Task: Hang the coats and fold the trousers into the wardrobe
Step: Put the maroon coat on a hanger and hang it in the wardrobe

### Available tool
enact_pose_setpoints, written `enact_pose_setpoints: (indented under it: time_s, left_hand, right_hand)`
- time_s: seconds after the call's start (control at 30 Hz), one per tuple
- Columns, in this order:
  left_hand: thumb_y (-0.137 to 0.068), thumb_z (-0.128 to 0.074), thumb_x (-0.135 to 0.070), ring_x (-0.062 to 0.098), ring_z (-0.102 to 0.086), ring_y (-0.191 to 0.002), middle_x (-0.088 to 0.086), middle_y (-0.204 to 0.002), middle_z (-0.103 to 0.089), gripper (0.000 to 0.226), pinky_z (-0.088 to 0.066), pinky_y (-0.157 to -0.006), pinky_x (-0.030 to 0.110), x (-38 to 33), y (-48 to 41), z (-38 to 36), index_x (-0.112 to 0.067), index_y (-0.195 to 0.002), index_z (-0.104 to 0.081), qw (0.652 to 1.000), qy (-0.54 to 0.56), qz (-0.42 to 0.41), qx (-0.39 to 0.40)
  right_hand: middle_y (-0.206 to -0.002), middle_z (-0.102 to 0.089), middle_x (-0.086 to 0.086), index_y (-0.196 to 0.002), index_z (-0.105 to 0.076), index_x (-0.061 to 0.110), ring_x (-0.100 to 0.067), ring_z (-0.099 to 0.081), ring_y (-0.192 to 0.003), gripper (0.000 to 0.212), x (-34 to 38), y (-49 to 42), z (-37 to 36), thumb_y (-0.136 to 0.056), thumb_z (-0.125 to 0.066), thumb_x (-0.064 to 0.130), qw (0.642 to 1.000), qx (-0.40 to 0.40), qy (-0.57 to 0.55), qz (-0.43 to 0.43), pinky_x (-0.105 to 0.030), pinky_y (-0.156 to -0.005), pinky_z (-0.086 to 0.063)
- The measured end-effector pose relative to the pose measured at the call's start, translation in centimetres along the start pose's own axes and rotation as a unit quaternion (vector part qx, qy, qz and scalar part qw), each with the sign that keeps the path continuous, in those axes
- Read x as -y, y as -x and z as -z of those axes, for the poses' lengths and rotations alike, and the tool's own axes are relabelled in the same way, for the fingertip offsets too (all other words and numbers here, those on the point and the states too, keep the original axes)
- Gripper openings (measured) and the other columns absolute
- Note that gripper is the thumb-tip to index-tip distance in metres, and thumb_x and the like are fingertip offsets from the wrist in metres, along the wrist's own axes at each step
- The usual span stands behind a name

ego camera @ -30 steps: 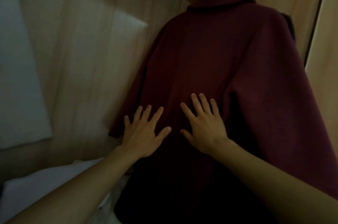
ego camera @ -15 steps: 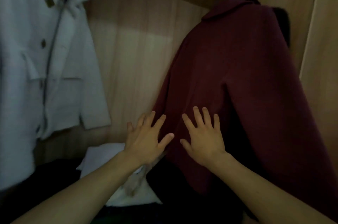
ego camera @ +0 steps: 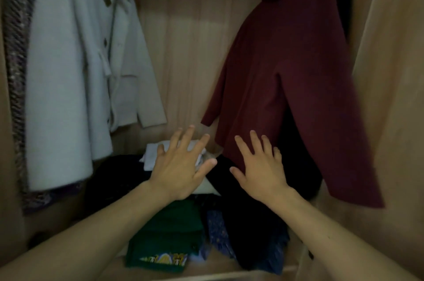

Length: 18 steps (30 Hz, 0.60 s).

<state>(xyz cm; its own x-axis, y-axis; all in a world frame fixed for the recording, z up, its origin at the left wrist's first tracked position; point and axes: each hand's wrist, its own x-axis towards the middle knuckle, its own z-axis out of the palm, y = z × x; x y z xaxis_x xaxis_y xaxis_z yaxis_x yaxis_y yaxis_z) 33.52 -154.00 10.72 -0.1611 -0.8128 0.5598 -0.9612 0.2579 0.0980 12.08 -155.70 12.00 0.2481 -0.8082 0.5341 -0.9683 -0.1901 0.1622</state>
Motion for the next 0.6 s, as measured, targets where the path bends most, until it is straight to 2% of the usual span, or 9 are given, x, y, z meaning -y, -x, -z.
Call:
enact_pose_setpoints:
  time_s: [0.3, 0.47, 0.6]
  left_hand:
    - [-0.084, 0.001, -0.078, 0.025, 0.002, -0.152, 0.0, -0.167, 0.0, 0.083, -0.027, -0.114, 0.06, -1.2, 8.0, -0.2, -0.04, -0.156, -0.011, 0.995, 0.081, -0.061, 0.024]
    - [-0.084, 0.002, -0.078, 0.023, 0.006, -0.153, -0.003, -0.167, 0.005, 0.081, -0.023, -0.117, 0.058, -5.7, 11.4, -2.1, -0.042, -0.156, -0.005, 0.984, 0.134, -0.093, 0.071]
    - [-0.08, 0.009, -0.08, 0.022, 0.004, -0.153, -0.004, -0.167, 0.002, 0.087, -0.021, -0.118, 0.057, -9.6, 13.4, -1.6, -0.041, -0.156, -0.005, 0.976, 0.148, -0.138, 0.082]
  right_hand:
    - [-0.165, -0.001, -0.011, -0.157, -0.001, 0.031, -0.035, -0.005, -0.15, 0.083, 2.3, 9.8, 3.2, -0.094, -0.047, 0.06, 0.998, 0.047, 0.034, -0.037, -0.054, -0.119, -0.017]
    - [-0.165, 0.0, -0.01, -0.157, -0.001, 0.032, -0.033, -0.004, -0.151, 0.083, 0.8, 16.3, 5.1, -0.094, -0.048, 0.059, 0.991, 0.089, 0.065, -0.08, -0.052, -0.12, -0.017]
    - [-0.164, -0.003, -0.01, -0.156, -0.006, 0.032, -0.034, -0.008, -0.15, 0.079, -1.3, 20.9, 7.4, -0.094, -0.048, 0.058, 0.986, 0.085, 0.072, -0.128, -0.054, -0.118, -0.02]
